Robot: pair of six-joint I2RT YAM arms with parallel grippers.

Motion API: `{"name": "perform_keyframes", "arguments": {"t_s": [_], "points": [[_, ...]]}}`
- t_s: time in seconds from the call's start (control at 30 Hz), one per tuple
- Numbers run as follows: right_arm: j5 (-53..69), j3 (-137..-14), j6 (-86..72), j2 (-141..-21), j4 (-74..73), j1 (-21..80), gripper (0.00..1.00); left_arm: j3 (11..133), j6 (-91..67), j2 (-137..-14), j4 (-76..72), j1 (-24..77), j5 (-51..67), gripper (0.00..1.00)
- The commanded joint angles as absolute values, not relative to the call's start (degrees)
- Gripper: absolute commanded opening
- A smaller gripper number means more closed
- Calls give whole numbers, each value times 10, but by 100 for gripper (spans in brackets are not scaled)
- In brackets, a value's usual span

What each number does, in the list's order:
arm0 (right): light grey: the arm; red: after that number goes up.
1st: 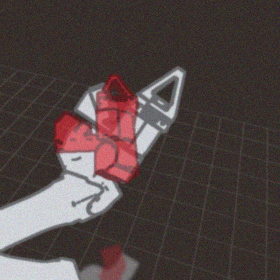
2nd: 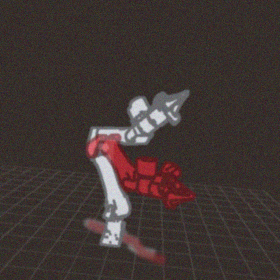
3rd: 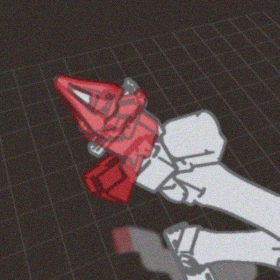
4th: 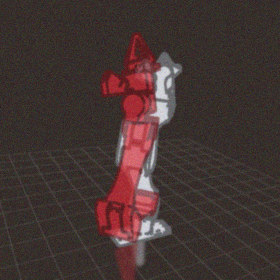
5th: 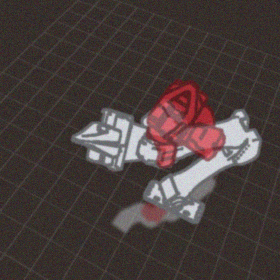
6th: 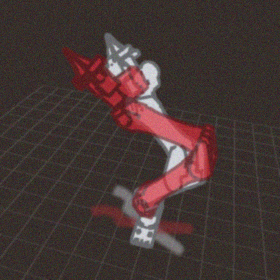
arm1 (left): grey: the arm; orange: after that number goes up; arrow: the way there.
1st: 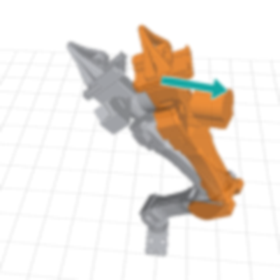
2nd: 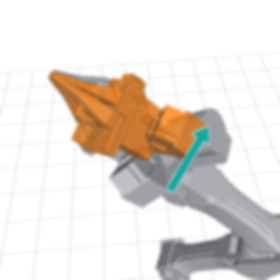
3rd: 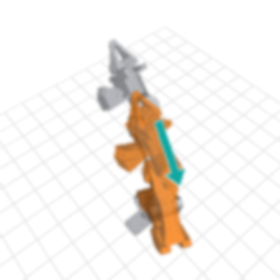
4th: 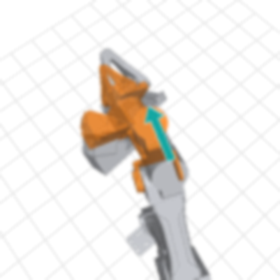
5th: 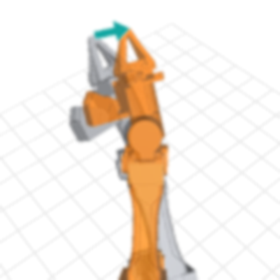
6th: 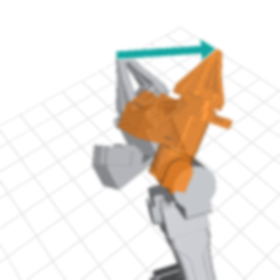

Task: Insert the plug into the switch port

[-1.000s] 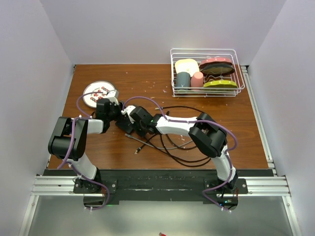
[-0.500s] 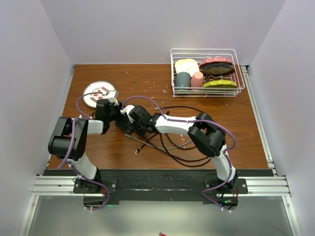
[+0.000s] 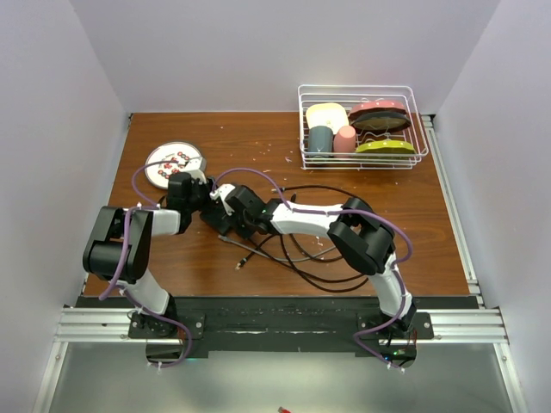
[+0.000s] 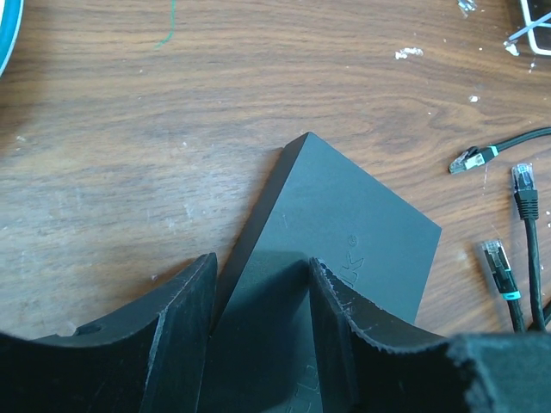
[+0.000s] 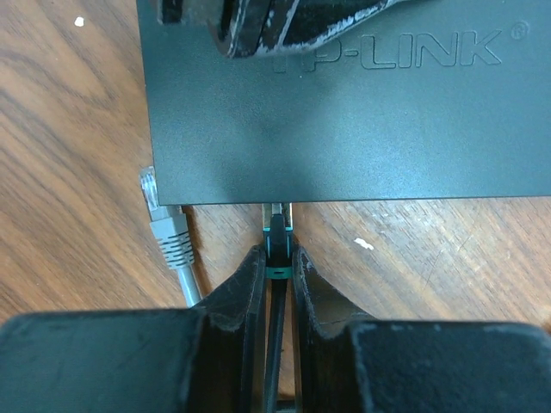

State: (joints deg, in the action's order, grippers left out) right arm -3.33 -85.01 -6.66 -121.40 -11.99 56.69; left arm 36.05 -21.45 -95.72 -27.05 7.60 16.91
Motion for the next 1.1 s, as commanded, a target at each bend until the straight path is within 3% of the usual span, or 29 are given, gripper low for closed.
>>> {"name": "perform_keyframes", "arguments": {"t_s": [0.0, 0.13, 0.27, 0.47, 0.6, 0.73, 0.83, 1.07], "points": [[-19, -851, -85, -1192, 12, 565, 1, 372, -227, -933, -157, 98, 197, 45], [-6, -831, -97, -1177, 4, 565, 9, 404, -212, -923, -123, 96, 156, 61], [-16, -811, -102, -1159, 2, 565, 30, 440, -204, -918, -91, 95, 127, 78], [-36, -784, -102, -1116, -21, 565, 53, 454, -202, -868, -65, 93, 72, 97], [-51, -778, -98, -1079, -35, 565, 81, 454, -194, -797, -62, 93, 82, 100], [-63, -766, -99, -1031, -37, 565, 94, 439, -193, -730, -71, 93, 103, 100], [-78, -752, -104, -996, -40, 565, 99, 412, -202, -684, -91, 93, 110, 100], [-153, -683, -143, -922, -17, 549, 98, 398, -198, -648, -98, 93, 115, 100]]}}
